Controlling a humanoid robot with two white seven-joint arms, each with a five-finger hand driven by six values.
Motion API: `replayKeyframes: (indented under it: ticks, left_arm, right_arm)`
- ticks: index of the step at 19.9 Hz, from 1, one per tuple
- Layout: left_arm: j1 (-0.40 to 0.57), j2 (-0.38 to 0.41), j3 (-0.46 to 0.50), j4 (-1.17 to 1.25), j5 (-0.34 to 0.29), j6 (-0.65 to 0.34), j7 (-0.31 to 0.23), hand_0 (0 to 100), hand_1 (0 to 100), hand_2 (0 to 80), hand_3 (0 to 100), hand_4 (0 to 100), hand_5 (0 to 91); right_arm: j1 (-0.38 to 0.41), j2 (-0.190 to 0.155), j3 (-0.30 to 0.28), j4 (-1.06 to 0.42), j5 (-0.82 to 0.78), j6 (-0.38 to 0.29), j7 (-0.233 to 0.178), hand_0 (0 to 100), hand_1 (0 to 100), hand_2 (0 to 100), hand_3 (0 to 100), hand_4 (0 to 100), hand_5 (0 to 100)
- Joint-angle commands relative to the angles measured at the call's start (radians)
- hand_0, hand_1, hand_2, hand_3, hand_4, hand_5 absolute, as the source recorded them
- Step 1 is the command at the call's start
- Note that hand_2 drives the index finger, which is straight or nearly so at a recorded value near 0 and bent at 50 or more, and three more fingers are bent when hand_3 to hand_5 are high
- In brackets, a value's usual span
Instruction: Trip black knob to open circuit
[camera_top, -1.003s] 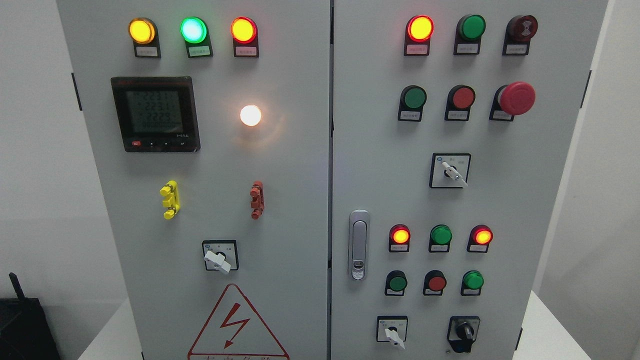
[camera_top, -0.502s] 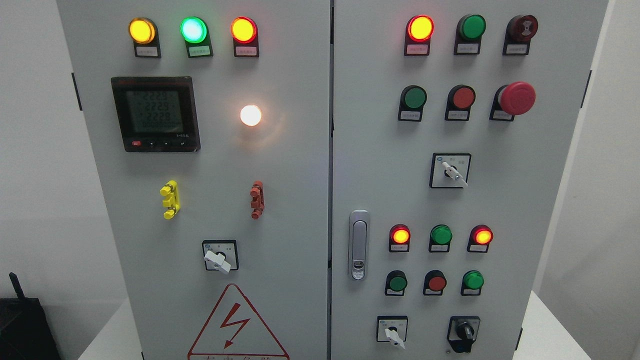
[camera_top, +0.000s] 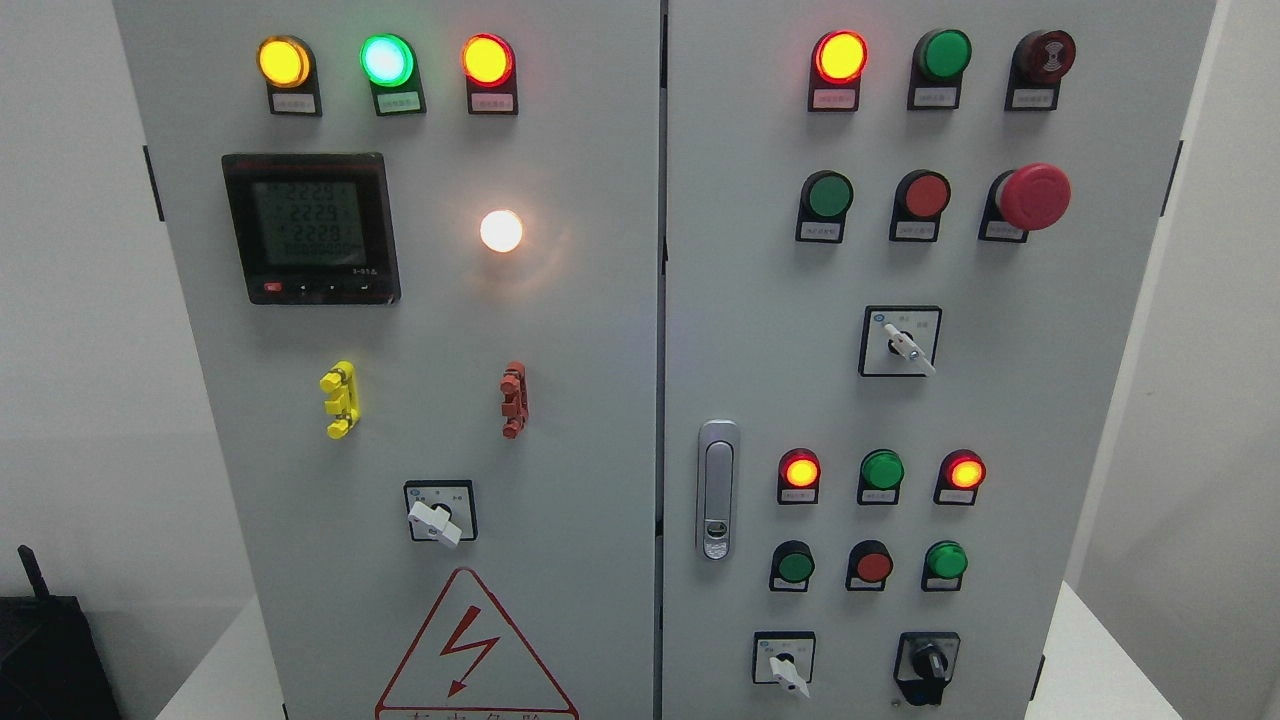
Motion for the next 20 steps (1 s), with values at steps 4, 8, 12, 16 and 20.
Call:
replayKeyframes:
  ticks: [4,8,12,16,20]
  left_arm:
    - [0.000,0.000,0.000,-0.025,0.000,0.000,0.000,12,39,0.0,0,0,0.0]
    - [0.000,0.000,0.000,-0.025,0.000,0.000,0.000,12,39,0.0,0,0,0.0]
    - [0.000,0.000,0.000,-0.025,0.000,0.000,0.000,12,39,0.0,0,0,0.0]
    - [0.000,0.000,0.000,-0.025,0.000,0.000,0.000,12,39,0.0,0,0,0.0]
    - [0.000,0.000,0.000,-0.025,0.000,0.000,0.000,12,39,0.0,0,0,0.0]
  right_arm:
    - [-0.021,-0.039,-0.041,-0.314,-0.006,-0.003,-0.047,0,0,0,90,84,75]
    - [-0.063,-0.036,-0.059,-0.323,-0.005,0.007,-0.055,0,0,0,98,89,86]
    - [-0.069,-0.029,-0.059,-0.352,-0.005,0.020,-0.055,0,0,0,100,94,93]
    - [-0.075,-0.024,-0.058,-0.380,-0.003,0.036,-0.055,0,0,0,100,95,95]
    - [-0.087,-0.018,-0.058,-0.385,-0.002,0.037,-0.055,0,0,0,100,96,95]
